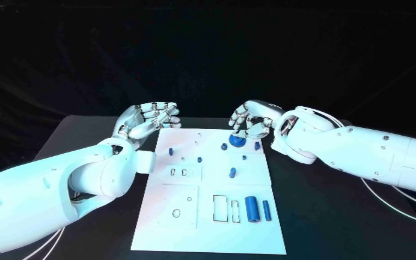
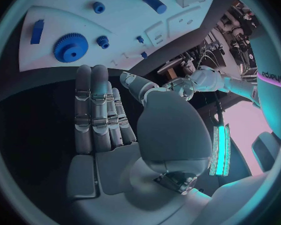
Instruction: Assemble the parts on the task board
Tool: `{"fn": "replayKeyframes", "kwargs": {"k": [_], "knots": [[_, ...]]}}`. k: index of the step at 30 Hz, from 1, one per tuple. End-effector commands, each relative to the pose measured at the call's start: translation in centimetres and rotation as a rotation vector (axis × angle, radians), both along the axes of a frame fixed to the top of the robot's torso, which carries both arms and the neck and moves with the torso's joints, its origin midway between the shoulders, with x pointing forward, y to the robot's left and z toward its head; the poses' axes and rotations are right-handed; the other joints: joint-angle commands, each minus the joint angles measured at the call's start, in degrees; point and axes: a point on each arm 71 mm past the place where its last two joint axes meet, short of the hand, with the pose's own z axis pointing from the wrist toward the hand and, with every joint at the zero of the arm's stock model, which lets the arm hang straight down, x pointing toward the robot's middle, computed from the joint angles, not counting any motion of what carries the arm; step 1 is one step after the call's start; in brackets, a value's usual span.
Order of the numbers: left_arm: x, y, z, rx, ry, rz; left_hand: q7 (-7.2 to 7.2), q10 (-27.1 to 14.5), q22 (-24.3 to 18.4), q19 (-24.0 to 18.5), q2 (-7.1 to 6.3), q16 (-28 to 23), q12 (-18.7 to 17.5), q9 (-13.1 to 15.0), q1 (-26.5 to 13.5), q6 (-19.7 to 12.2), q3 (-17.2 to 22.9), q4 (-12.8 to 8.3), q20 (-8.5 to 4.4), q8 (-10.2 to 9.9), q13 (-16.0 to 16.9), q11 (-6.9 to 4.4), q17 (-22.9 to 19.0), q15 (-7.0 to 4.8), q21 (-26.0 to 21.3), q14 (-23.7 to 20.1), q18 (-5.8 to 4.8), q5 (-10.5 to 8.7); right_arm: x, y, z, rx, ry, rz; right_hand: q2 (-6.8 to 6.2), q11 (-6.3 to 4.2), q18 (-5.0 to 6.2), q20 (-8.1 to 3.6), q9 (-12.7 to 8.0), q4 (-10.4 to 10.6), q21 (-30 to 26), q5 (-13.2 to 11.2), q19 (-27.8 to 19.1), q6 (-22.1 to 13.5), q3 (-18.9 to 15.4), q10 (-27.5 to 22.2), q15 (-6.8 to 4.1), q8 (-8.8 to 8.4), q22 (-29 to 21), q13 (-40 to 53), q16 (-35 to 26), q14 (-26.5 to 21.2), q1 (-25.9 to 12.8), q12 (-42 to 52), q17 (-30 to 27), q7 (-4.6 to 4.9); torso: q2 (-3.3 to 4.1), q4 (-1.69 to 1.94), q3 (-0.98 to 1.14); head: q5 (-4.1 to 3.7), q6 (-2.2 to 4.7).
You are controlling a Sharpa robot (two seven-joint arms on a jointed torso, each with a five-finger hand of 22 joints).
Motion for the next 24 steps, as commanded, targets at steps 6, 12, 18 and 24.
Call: {"fn": "replayKeyframes", "kwargs": {"k": [6, 12, 18, 24], "knots": [[-0.9, -0.5, 0.8, -0.033, 0.001, -0.063, 0.09, 0.6, 0.5, 0.8, -0.49, 0.0, -0.7, 0.1, -0.5, 0.0, 0.4, 0.0, -0.25, -0.1, 0.0, 0.11, 0.4, -0.03, 1.1, 0.2, 0.57, -0.39, -0.1, 1.5, -0.5, -0.270, -0.080, 0.039, -1.20, 0.69, -3.35, 0.38, 0.9, 2.3, 27.2, 0.4, 8.7, -1.1, -0.2, -3.8, 0.40, -0.94, 33.2, 1.9, 24.8, 1.7, 0.5, -0.8, 25.1, 0.47, 2.42, 0.94, -0.39, -0.66, 0.14], [-1.0, -0.5, 0.9, -0.035, 0.003, -0.066, 0.19, 0.5, 0.8, 1.0, -0.51, 0.0, -1.0, 0.1, -0.7, -0.1, 0.5, 0.0, -0.38, -0.2, 0.0, 0.16, 0.6, -0.02, 1.6, 0.1, 0.54, -0.38, 0.0, 2.0, -0.8, -0.310, -0.093, 0.046, -1.41, 0.85, -4.66, 0.88, 1.3, 2.9, 35.2, 0.7, 11.0, -1.6, -0.3, -5.2, 0.93, -1.46, 44.0, 2.7, 33.3, 2.4, 1.4, -0.9, 34.0, 0.64, 2.99, 1.22, -0.47, -0.86, 0.23], [-1.1, -0.5, 1.0, -0.037, 0.004, -0.069, 0.20, 0.5, 0.8, 1.1, -0.52, 0.0, -1.0, 0.1, -0.7, -0.1, 0.5, 0.0, -0.40, -0.2, 0.0, 0.18, 0.6, -0.02, 1.7, 0.1, 0.53, -0.38, 0.0, 2.3, -1.1, -0.340, -0.090, 0.050, -1.40, 0.91, -5.56, 1.17, 1.7, 3.2, 39.3, 0.8, 12.8, -1.7, -0.1, -5.3, 1.11, -1.64, 49.9, 3.1, 37.3, 3.0, 1.7, -0.7, 38.5, 0.70, 3.33, 1.55, -0.59, -1.05, 0.10], [-1.0, -0.4, 1.0, -0.036, 0.005, -0.067, 0.23, 0.5, 0.9, 1.1, -0.50, -0.1, -1.1, 0.0, -0.7, -0.1, 0.6, 0.0, -0.43, -0.2, 0.0, 0.20, 0.6, -0.01, 1.8, 0.1, 0.53, -0.38, 0.0, 2.5, -1.6, -0.355, -0.080, 0.055, -1.33, 0.92, -6.01, 1.29, 1.9, 3.4, 41.2, 1.0, 13.8, -1.4, 0.2, -5.1, 1.16, -1.58, 52.8, 3.3, 39.3, 3.4, 1.9, -0.5, 40.8, 0.69, 3.39, 1.78, -0.62, -1.31, -0.07]]}}
